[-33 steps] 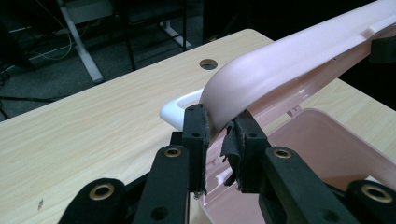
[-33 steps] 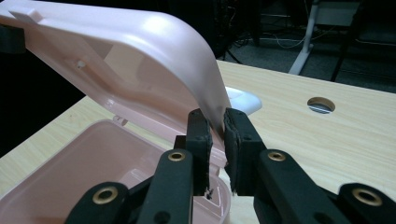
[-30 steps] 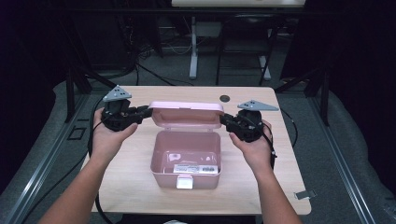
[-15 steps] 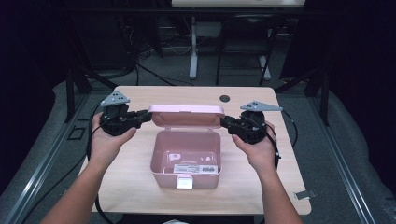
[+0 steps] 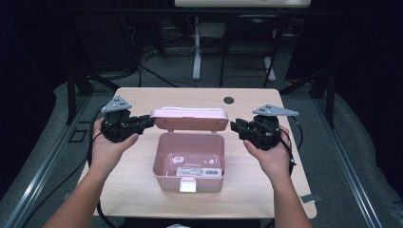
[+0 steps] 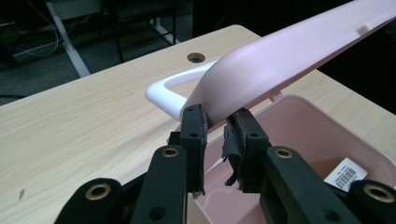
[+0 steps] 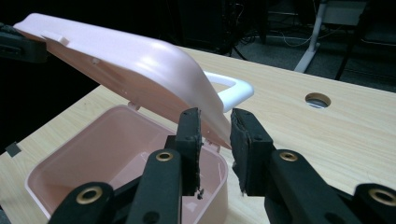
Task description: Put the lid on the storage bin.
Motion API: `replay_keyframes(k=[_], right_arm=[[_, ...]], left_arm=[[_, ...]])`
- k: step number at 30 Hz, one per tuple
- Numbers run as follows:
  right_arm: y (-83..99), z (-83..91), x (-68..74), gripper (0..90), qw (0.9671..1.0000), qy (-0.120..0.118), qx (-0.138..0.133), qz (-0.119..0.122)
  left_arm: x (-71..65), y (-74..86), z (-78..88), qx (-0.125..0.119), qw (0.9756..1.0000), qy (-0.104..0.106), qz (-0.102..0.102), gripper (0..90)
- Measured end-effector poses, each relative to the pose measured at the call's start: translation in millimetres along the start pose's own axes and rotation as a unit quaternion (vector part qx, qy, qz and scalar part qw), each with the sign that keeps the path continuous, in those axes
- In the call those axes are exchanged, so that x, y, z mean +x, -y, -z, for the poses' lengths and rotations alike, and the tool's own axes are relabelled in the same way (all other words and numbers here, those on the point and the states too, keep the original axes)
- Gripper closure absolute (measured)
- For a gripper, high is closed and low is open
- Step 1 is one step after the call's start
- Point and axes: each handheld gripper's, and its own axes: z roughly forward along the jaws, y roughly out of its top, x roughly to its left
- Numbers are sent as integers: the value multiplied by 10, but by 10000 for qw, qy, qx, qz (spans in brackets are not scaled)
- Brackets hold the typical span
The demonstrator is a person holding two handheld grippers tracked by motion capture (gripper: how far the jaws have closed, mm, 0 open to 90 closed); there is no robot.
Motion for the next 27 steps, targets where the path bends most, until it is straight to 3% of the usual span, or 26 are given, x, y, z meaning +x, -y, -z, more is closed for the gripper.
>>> replay_keyframes(k=[17,27], right_arm=[[14,18,-118,589,9996,196,-168,-59],[47,-45,-181,528,9992,391,-65,-8]], left_arm=[[-67,73,85,5,10000,75,-28,749],[-95,159,118,26,9999,145,-41,748]])
